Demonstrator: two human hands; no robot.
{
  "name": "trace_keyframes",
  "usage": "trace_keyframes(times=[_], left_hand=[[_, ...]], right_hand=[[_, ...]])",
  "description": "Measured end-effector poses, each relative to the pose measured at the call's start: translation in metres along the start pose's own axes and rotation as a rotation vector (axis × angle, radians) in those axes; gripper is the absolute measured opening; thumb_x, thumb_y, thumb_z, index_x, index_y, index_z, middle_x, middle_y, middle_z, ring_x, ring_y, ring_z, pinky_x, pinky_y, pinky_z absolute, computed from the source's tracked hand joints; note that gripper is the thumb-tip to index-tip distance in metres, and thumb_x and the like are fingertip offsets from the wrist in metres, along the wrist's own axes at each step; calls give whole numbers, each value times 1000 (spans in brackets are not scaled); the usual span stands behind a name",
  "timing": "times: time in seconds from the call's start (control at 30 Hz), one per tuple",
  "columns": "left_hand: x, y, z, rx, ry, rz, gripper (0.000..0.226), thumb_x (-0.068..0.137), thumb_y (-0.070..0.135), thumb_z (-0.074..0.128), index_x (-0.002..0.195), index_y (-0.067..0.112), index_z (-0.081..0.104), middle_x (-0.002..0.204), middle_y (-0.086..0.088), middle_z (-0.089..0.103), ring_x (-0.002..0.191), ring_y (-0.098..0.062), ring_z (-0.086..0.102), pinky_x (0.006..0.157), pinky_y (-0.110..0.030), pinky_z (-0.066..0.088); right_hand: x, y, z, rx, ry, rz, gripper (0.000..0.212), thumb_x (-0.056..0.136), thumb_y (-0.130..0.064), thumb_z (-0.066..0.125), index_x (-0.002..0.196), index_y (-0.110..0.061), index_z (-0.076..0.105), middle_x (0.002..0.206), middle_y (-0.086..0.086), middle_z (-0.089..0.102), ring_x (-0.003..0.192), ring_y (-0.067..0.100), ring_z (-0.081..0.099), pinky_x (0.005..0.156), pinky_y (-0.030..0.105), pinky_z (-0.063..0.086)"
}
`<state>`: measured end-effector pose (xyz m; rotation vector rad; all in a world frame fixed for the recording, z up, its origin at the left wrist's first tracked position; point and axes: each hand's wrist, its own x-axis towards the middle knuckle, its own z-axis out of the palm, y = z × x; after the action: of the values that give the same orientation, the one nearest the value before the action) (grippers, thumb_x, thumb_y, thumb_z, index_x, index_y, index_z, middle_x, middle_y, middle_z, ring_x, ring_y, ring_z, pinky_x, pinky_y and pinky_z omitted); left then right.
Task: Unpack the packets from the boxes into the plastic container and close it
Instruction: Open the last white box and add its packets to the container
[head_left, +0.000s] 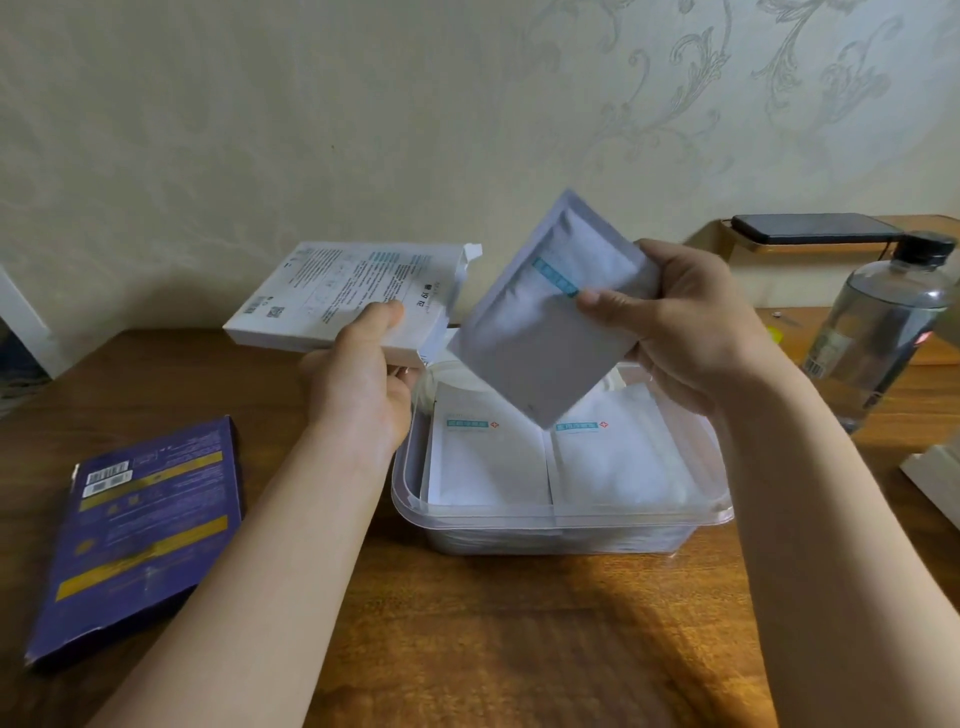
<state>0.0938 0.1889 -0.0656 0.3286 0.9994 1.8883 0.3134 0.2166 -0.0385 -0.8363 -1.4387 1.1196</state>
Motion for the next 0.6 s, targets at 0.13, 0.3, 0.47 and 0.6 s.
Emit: trace_keyframes(times=[0.13, 0.3, 0.47, 0.6], left_hand=[[-3, -5, 1, 14, -14, -6, 27, 85, -2, 75, 99, 18, 66, 98, -3, 78, 76, -15, 76, 64, -27, 61], [-4, -9, 0, 16, -29, 12, 33, 84, -2, 76, 109, 17, 68, 103, -3, 79, 89, -19, 78, 69, -32, 63], [-5, -10, 0, 24, -21, 40, 34, 84, -2, 76, 113, 14, 69, 104, -3, 80, 90, -19, 78, 79, -37, 64], [-3, -12, 0, 19, -21, 49, 33, 84, -3, 75, 111, 17, 68, 103, -2, 80, 90, -19, 78, 76, -35, 64]], right_hand=[[0, 12, 3, 35, -86, 158, 16, 85, 5, 70, 97, -3, 64, 90, 18, 70, 82, 33, 71, 67, 41, 59], [-2, 24, 14, -46, -175, 269, 21, 85, 9, 69, 99, -6, 65, 94, 18, 70, 89, 38, 72, 76, 51, 61], [-2, 33, 28, -122, -232, 342, 31, 80, 1, 77, 105, -16, 70, 107, 18, 71, 95, 35, 72, 80, 53, 60], [-3, 32, 28, -314, -275, 416, 47, 80, -6, 77, 118, -32, 66, 118, 16, 63, 96, 33, 71, 71, 49, 62]])
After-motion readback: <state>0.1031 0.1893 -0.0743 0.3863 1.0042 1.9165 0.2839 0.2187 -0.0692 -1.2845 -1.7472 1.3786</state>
